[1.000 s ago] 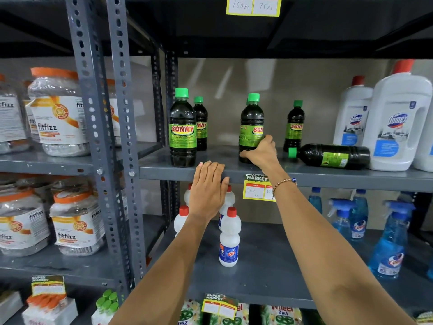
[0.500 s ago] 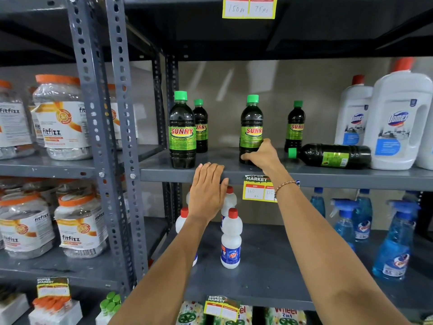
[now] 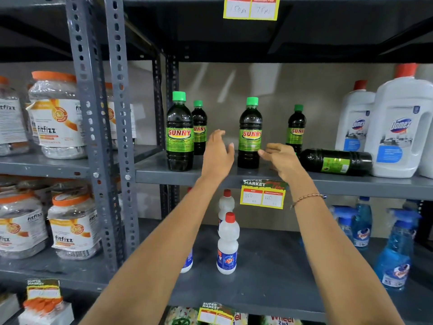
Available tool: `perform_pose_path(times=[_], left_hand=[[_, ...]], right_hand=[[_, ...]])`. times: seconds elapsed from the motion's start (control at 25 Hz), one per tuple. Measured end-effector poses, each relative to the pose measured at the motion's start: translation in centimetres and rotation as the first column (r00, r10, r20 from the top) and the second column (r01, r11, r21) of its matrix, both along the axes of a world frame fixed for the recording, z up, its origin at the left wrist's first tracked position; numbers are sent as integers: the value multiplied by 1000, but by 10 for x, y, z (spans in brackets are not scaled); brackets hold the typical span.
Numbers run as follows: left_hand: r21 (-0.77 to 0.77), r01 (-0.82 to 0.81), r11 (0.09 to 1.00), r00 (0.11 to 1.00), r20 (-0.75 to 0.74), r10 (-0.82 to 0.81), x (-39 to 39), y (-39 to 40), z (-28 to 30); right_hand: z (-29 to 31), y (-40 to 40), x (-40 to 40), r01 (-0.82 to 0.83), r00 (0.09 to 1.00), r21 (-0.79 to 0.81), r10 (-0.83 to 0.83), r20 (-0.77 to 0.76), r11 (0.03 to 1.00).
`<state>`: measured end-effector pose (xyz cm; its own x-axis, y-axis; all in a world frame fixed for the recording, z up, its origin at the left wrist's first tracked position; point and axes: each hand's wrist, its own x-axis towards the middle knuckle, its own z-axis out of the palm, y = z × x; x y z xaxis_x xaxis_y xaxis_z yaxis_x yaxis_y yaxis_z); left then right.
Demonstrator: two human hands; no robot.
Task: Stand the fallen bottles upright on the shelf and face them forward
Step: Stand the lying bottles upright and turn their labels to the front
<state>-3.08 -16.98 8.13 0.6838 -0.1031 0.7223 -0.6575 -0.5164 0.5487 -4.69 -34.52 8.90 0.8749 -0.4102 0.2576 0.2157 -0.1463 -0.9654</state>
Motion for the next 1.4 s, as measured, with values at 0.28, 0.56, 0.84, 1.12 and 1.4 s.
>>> perform_pose_path(times=[0.28, 0.56, 0.84, 1.12, 1.4], left_hand=[[83, 206, 975, 912, -378, -161, 27, -22, 10], [-75, 242, 967, 896, -366, -252, 1, -15, 7], [-183, 254, 950, 910, -289, -299, -39, -4, -8], [-153, 229, 961, 936, -238, -261, -45, -7, -17], [-122, 212, 970, 958, -170, -231, -47, -9, -19]], right_hand=[[2, -1, 5, -84, 995, -7, 84, -61, 996], [1, 2, -20, -119, 993, -40, 118, -24, 992], [-12, 6, -60, -139, 985, -174, 155, 79, 975], [-14, 8, -69, -155, 984, -253, 172, 49, 955], [-12, 15, -74, -97, 992, -360, 118, 35, 928]])
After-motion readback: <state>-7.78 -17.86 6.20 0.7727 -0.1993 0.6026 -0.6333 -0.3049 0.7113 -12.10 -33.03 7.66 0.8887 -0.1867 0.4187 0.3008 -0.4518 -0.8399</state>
